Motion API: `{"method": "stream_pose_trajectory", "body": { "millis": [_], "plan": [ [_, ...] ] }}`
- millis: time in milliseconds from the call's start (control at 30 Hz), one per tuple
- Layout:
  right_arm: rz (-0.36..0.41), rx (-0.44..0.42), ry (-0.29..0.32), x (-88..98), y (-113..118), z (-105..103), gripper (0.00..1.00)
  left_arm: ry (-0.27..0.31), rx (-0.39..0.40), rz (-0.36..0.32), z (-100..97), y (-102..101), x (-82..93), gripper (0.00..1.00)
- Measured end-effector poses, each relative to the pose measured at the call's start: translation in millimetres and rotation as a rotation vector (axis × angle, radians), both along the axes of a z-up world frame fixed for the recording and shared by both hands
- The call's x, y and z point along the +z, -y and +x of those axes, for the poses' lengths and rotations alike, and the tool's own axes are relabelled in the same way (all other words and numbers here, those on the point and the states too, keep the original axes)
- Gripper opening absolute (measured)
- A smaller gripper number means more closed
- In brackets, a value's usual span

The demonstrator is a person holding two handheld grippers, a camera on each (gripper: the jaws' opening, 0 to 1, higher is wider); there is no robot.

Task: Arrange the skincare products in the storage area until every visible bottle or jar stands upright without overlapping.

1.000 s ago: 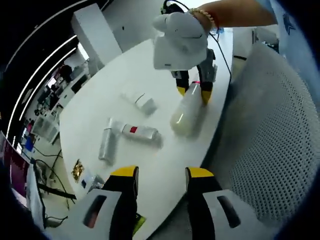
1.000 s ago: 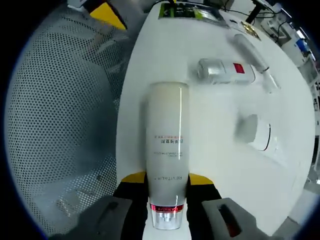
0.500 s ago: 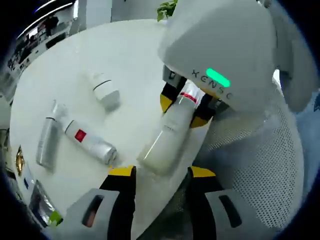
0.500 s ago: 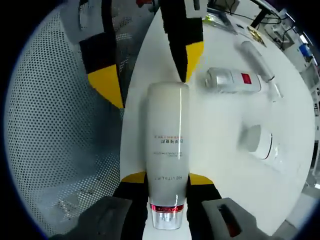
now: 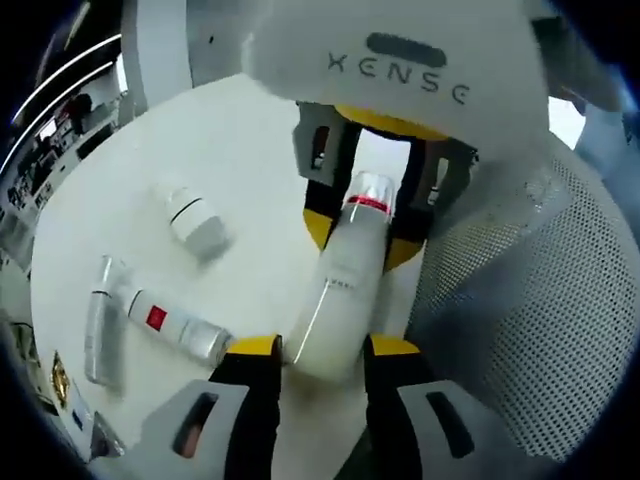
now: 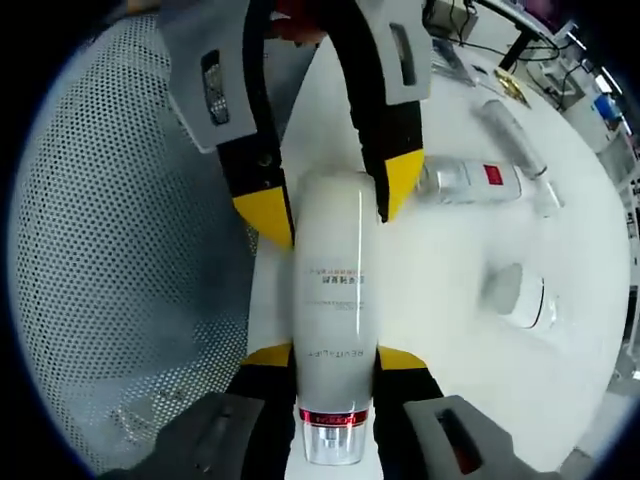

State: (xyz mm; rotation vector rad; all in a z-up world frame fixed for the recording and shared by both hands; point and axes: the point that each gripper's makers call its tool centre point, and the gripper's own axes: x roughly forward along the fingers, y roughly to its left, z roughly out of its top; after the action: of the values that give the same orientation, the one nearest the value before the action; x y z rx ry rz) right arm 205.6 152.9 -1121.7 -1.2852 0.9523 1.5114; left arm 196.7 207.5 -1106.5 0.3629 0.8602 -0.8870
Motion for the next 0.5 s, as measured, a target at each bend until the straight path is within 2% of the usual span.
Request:
{"method": "stream_pose_trajectory", "body": {
  "millis": [133, 200, 267, 300, 400, 500],
  "plan": [
    [0.179, -0.019, -0.040, 2.4, -8.0, -2.9, 0.24, -0.003, -0.013, 0.002, -2.2, -1.6, -0.6, 0.28],
    [0.328, -0.030, -0.050, 4.8, -11.7, -2.7, 0.24, 0.009, -0.030, 0.006, -3.9, -1.7, -0.8, 0.28],
    [0.443, -0.027, -0.050, 6.9, -11.1, -2.4, 0.25, 0.021, -0.043, 0.011, -3.6, -1.5, -0.8, 0.27],
    [0.472, -0.038, -0.052, 7.1, -8.4, -1.6, 0.25, 0.024, -0.046, 0.012, -3.6, -1.5, -0.8, 0.27],
    [0.490, -0.128, -0.052, 6.4, 7.9, 6.0, 0.26, 0.030, -0.052, 0.011, -3.5, -1.6, -1.2, 0.27],
    [0.510, -0.178, -0.039, 7.7, 25.3, 14.0, 0.28, 0.032, -0.057, 0.011, -3.6, -1.4, -1.3, 0.27]
  ]
}}
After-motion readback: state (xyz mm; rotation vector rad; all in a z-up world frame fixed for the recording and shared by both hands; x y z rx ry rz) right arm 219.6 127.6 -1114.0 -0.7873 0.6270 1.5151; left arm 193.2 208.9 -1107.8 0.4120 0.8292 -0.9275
